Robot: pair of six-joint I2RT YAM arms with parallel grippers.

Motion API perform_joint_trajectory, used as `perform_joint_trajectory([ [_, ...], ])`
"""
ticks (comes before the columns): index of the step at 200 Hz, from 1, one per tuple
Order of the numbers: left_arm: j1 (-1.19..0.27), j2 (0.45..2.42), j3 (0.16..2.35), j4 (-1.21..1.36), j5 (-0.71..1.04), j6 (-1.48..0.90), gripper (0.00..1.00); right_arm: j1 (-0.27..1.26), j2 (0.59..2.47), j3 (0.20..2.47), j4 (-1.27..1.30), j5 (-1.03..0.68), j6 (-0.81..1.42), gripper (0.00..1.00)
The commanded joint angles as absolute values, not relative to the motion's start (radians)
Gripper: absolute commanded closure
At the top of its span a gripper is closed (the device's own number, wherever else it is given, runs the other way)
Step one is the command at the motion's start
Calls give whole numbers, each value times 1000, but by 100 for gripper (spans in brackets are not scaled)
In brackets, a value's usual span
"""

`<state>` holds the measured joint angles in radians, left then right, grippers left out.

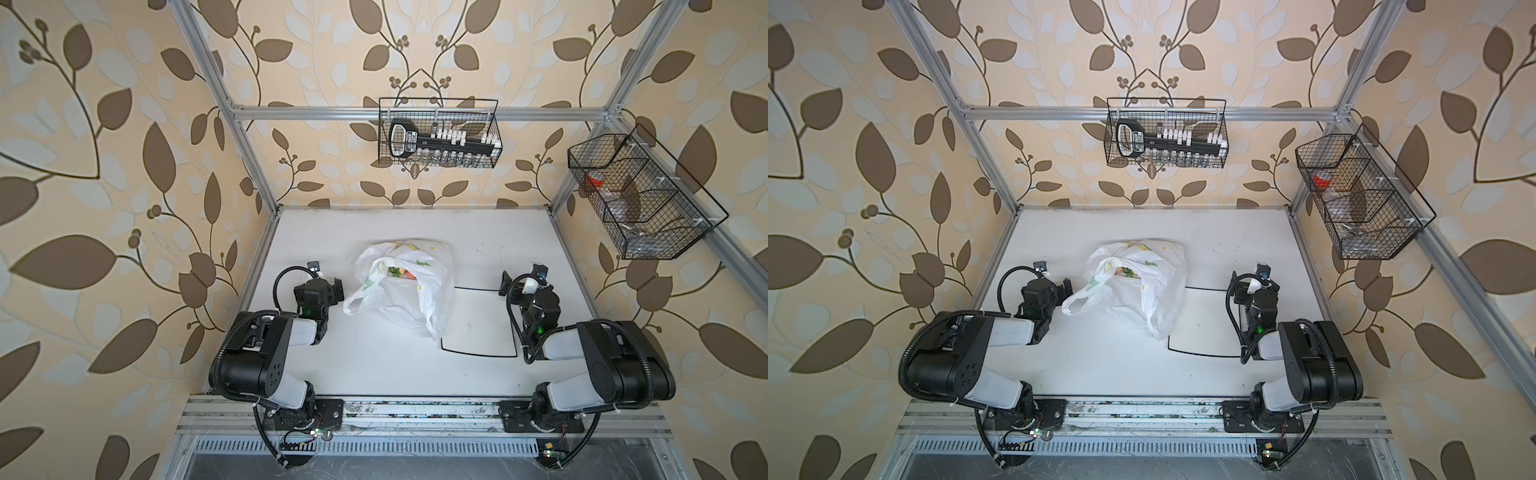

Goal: Take the fake fruits out of the plastic bag

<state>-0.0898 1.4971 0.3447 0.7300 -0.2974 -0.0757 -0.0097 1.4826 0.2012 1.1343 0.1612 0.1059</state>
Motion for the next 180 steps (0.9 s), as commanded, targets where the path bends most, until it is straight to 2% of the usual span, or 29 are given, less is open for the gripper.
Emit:
perform_joint_trajectory([
  [1, -79, 1498, 369, 778, -324, -55, 1, -12, 1494, 217, 1158, 172, 97, 1],
  [96, -82, 1456, 356, 776, -299, -34, 1, -12, 1468, 217, 1156, 166, 89, 1],
  [135, -90, 1160, 441, 375, -380, -161, 1, 21, 1185, 314, 740, 201, 167, 1],
  [160, -90, 979, 459, 213, -352, -288, 1, 24, 1020, 337, 590, 117, 330, 1],
  [180, -89, 861, 542, -19, -361, -403, 1, 31, 931, 396, 419, 2, 414, 3],
])
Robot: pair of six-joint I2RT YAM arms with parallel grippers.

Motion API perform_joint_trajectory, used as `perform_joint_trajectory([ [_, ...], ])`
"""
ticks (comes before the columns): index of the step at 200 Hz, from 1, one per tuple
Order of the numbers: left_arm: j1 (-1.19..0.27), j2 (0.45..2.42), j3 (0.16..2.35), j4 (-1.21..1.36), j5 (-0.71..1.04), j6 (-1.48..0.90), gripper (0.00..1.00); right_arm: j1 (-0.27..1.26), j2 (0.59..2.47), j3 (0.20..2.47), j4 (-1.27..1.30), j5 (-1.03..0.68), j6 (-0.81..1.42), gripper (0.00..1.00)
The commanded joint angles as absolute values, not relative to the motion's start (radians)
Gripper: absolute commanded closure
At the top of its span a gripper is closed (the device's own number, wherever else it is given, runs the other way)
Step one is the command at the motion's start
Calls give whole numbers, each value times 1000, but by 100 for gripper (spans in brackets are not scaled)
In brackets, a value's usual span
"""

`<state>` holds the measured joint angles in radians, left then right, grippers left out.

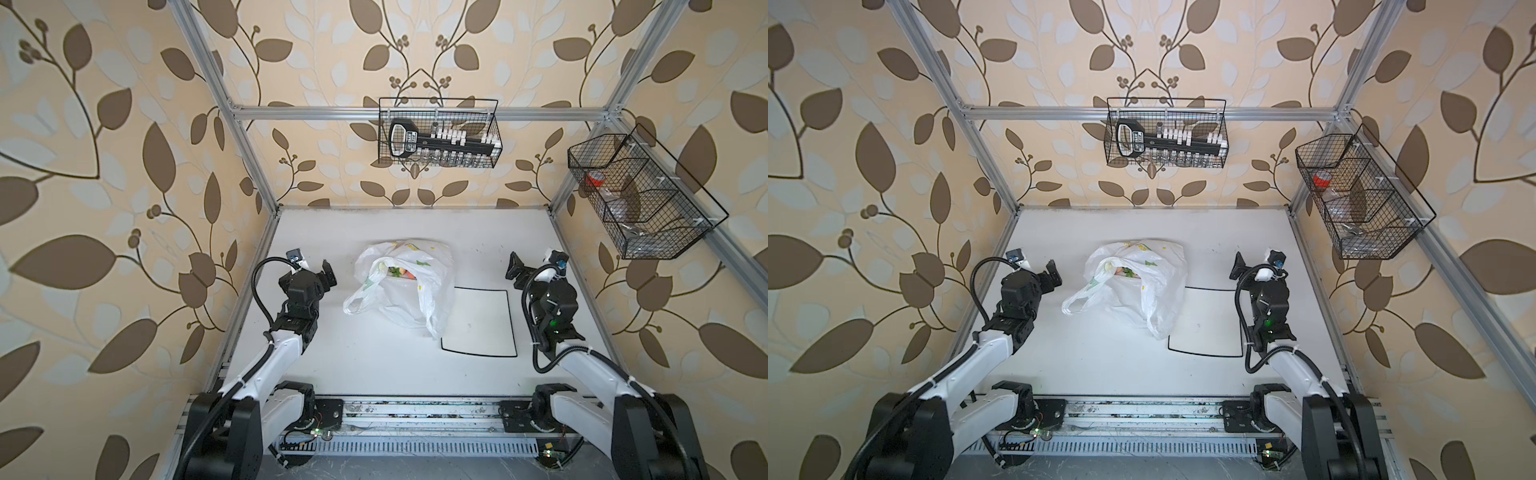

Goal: Take the fake fruits out of the plastic bag
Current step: 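Reach both grippers toward the white plastic bag's handles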

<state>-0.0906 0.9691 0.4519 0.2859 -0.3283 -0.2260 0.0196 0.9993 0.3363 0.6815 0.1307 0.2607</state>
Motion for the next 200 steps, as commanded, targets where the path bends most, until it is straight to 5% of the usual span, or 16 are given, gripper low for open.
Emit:
perform_joint_trajectory([
  [1, -90, 856, 547, -36, -362, -411, 1, 33, 927, 398, 410, -4, 415, 4],
  [58, -89, 667, 746, -456, -62, -621, 1, 223, 842, 552, 56, -209, 433, 5],
  [121, -90, 639, 851, -705, 258, -578, 1, 578, 803, 587, -77, -175, 402, 6],
  [200, -106, 672, 911, -793, 463, -563, 1, 1024, 968, 632, -84, 202, 287, 7],
])
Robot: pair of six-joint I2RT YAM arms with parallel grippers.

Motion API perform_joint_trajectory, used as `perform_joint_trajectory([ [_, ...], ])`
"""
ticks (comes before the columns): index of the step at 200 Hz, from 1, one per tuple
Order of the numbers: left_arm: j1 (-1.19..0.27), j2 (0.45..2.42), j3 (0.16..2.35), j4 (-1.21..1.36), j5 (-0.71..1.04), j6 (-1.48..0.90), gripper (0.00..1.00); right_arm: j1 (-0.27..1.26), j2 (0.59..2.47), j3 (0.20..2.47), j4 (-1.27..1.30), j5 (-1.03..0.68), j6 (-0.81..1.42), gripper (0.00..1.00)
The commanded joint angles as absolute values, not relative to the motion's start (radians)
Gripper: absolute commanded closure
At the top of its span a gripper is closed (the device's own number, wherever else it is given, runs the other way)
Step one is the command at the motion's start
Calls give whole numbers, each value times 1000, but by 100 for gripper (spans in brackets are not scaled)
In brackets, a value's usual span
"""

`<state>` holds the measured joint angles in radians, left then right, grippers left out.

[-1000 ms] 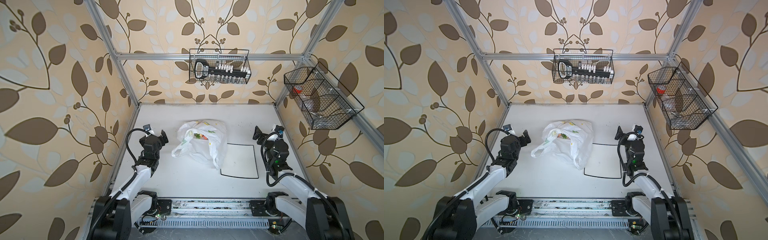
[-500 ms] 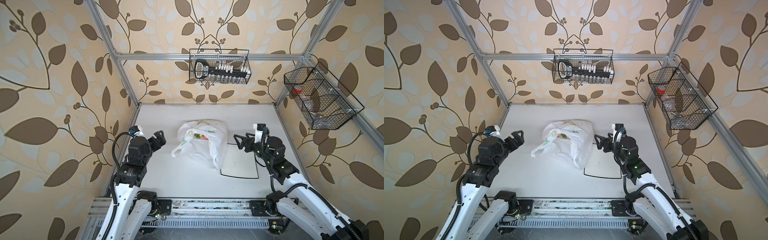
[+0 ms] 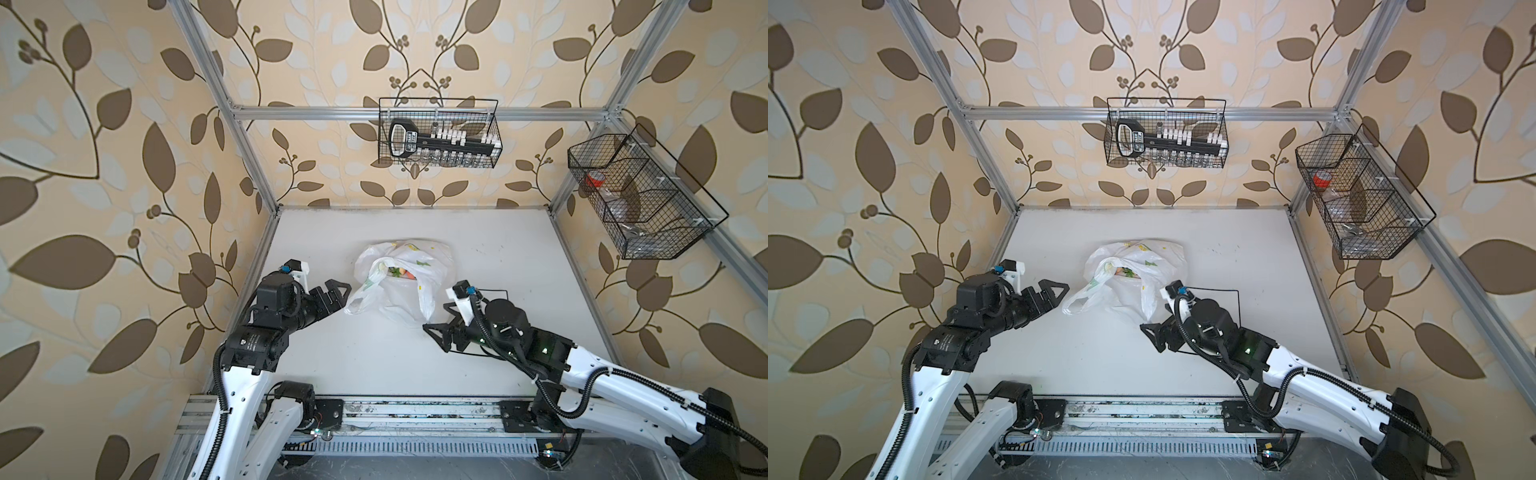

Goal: Take the fake fruits out of the plastic bag
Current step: 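Reach both grippers toward the white plastic bag's handles, then lift the bag handle with the left gripper while the right pulls the bag open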

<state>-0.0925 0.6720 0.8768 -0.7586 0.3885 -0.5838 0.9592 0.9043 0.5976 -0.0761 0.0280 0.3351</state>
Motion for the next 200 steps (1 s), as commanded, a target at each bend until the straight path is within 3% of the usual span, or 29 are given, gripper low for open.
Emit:
perform_joint_trajectory([
  [1, -108, 672, 910, -793, 463, -563, 1, 1026, 972, 633, -83, 207, 287, 7],
  [28, -176, 684, 872, -763, 420, -589, 1, 1049, 1075, 649, -53, 273, 305, 20],
  [74, -447, 791, 871, -732, 146, -598, 1, 1051, 1129, 642, 11, 335, 342, 63],
  [110, -487, 837, 844, -729, 57, -594, 6, 1050, 1111, 638, 24, 379, 361, 84],
  [149, -492, 875, 782, -620, 69, -569, 23, 1049, 1107, 638, 54, 394, 365, 96],
  [200, -495, 911, 756, -544, 121, -515, 46, 1032, 1121, 677, 76, 382, 357, 100],
])
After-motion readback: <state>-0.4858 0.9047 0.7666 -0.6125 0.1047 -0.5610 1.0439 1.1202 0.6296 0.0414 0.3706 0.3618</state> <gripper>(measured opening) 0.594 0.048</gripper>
